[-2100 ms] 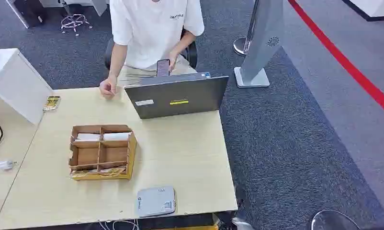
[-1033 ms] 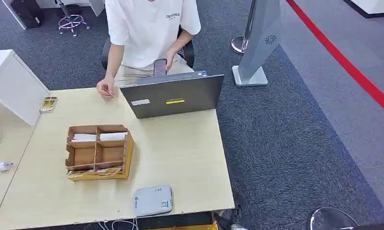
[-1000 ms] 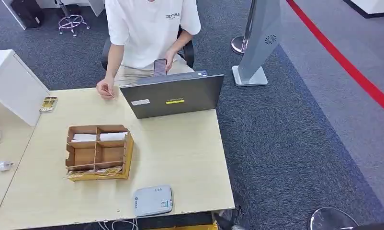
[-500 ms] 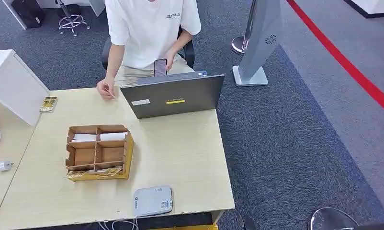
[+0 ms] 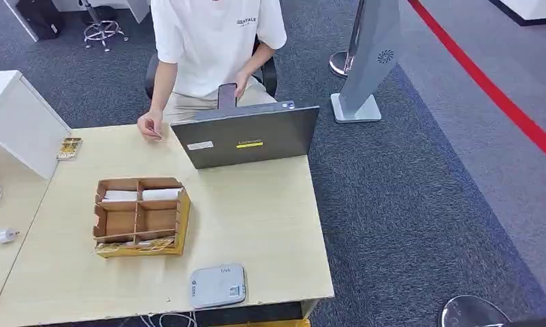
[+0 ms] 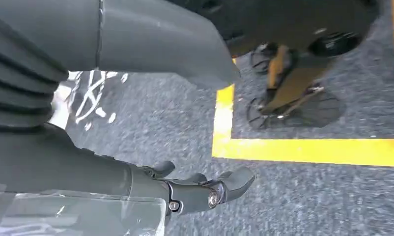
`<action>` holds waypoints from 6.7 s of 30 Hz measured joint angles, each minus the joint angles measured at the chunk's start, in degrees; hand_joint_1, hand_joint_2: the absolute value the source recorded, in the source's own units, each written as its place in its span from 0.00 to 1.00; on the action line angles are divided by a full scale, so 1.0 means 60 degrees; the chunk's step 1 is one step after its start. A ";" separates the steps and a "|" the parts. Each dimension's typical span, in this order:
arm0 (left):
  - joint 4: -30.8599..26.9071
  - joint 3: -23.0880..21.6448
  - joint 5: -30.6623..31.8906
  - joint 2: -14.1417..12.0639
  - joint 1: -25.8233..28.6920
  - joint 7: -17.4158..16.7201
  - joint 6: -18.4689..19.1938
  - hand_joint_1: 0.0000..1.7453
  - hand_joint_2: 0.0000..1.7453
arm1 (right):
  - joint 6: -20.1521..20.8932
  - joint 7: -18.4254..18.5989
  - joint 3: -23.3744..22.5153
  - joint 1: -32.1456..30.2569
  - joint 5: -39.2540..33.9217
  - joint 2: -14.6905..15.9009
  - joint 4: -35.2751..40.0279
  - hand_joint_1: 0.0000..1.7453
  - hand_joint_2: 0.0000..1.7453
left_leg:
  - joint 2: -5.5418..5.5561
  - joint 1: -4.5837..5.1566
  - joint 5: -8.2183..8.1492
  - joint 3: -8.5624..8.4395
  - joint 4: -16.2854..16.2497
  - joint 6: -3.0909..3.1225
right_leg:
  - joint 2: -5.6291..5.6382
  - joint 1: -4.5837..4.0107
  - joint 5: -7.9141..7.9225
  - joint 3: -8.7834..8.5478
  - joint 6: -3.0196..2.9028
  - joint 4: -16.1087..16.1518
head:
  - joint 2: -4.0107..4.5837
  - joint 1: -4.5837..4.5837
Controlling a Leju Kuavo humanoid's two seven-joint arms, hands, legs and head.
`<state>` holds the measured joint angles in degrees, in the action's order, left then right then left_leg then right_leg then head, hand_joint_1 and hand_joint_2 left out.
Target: Pass the card to the sensor for recognition and then transmit it.
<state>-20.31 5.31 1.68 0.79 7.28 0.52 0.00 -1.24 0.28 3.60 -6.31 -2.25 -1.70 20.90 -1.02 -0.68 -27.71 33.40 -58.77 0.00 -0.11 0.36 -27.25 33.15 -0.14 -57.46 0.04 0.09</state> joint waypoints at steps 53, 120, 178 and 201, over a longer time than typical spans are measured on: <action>0.0201 0.6256 0.2948 0.0514 -0.0864 0.1064 0.0219 0.00 1.00 | -0.0387 -0.1333 0.3024 0.0659 -0.5131 0.0524 -0.0787 0.00 0.00 | 0.0004 0.0000 -0.0002 -0.0006 0.0000 -0.0005 | -0.0001 0.0000 -0.0004 -0.0006 -0.0004 0.0000 | 0.0000 0.0000; -1.1446 1.0640 -0.1860 0.2258 -0.1390 0.6579 0.0564 0.00 1.00 | -0.1479 -0.2481 0.7399 0.1662 -1.0649 0.0761 -0.2160 0.00 1.00 | 0.0035 0.0000 0.0004 -0.0032 -0.0005 -0.0001 | -0.0024 0.0000 -0.0011 -0.0033 -0.0007 -0.0001 | 0.0000 0.0011; -0.7923 -0.0630 1.0369 -0.2288 -0.7465 0.0994 -0.3162 0.00 1.00 | -0.1323 -0.1818 0.8700 0.2044 -1.0489 0.0761 -0.2157 0.00 1.00 | 0.0021 0.0001 0.0032 -0.0039 -0.0014 -0.0014 | -0.0007 0.0000 0.0015 -0.0028 -0.0017 -0.0005 | 0.0000 0.0015; -0.5438 -0.3428 1.2630 -0.3318 -0.9476 -0.0706 -0.3632 1.00 1.00 | -0.1337 -0.1763 0.8816 0.2047 -1.0835 0.0761 -0.2157 0.00 1.00 | 0.0023 0.0000 0.0036 -0.0036 -0.0015 -0.0018 | -0.0007 0.0000 0.0020 -0.0027 -0.0025 -0.0010 | 0.0000 0.0015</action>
<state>-52.94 -15.26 77.46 -19.12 -49.58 -3.72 -21.79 -9.27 -10.29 56.50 5.97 -67.25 2.86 7.96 -0.88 -0.68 -27.49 33.18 -58.86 -0.11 -0.15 0.36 -27.13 32.99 -0.29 -57.52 0.04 0.17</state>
